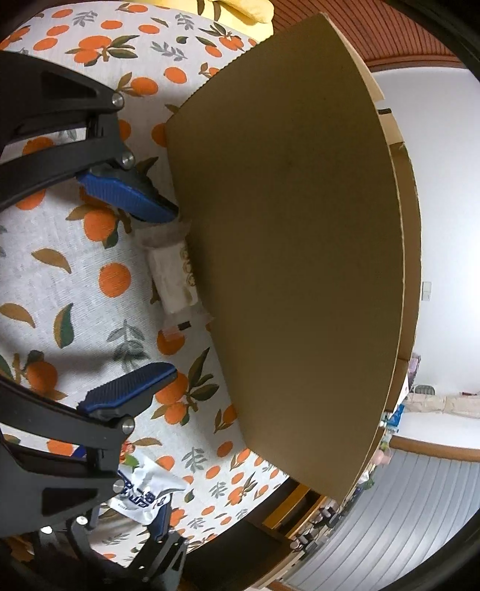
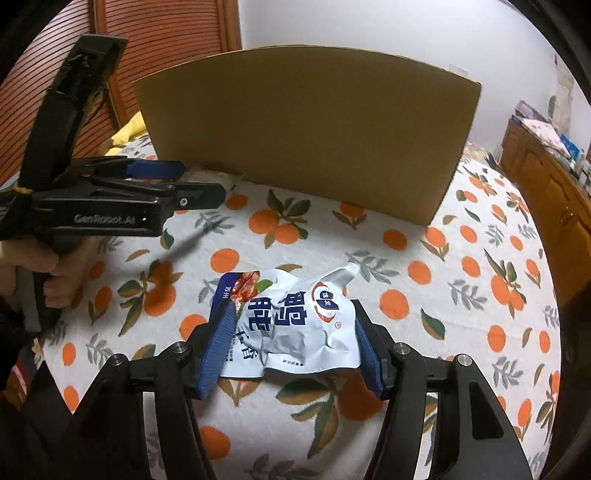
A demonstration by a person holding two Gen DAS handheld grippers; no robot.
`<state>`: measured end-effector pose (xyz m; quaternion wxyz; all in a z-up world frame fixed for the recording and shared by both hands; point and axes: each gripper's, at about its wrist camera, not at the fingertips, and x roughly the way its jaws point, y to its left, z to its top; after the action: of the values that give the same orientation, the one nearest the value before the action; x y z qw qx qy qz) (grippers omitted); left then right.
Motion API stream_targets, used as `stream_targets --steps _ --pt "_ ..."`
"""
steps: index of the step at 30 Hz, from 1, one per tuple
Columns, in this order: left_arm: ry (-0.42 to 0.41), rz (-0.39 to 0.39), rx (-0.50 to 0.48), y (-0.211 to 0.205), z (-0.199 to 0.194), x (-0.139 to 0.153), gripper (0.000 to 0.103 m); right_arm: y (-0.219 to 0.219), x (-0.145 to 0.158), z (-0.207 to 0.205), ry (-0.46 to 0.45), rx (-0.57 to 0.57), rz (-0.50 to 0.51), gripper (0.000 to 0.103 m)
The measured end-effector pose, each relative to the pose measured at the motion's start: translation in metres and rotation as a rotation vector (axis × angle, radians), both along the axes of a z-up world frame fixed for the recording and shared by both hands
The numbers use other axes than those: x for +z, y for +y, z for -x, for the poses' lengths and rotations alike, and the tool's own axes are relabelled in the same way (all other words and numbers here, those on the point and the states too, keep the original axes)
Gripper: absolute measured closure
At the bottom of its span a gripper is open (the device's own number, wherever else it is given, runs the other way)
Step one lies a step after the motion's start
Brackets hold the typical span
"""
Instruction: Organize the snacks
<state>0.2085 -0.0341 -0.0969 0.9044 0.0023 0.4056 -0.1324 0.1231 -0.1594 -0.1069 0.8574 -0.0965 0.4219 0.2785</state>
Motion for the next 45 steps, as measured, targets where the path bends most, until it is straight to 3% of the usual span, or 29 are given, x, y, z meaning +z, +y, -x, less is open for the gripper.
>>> stream_targets --steps 12,15,18,21,35,45 --pt "0.042 -0.015 0.068 -0.005 -0.017 -0.009 0.026 0.002 -0.001 0.0 -0.02 -0.016 -0.001 0.04" --pt "0.039 -0.015 0.082 -0.002 -0.019 -0.009 0.033 0.003 -0.001 0.001 -0.021 -0.013 0.004 0.039" --pt "0.03 -0.003 0.071 0.0 -0.017 -0.009 0.051 0.003 0.0 0.001 -0.02 -0.013 0.002 0.038" --pt "0.022 -0.028 0.062 -0.001 -0.012 -0.008 0.057 0.003 0.0 0.001 -0.019 -0.012 0.001 0.038" --pt "-0.012 -0.032 0.016 0.005 0.035 0.003 0.057 0.003 -0.001 0.001 -0.018 -0.013 -0.002 0.038" --pt "-0.033 0.018 -0.003 0.006 0.07 0.014 0.057 0.002 0.0 0.001 -0.016 -0.012 -0.004 0.038"
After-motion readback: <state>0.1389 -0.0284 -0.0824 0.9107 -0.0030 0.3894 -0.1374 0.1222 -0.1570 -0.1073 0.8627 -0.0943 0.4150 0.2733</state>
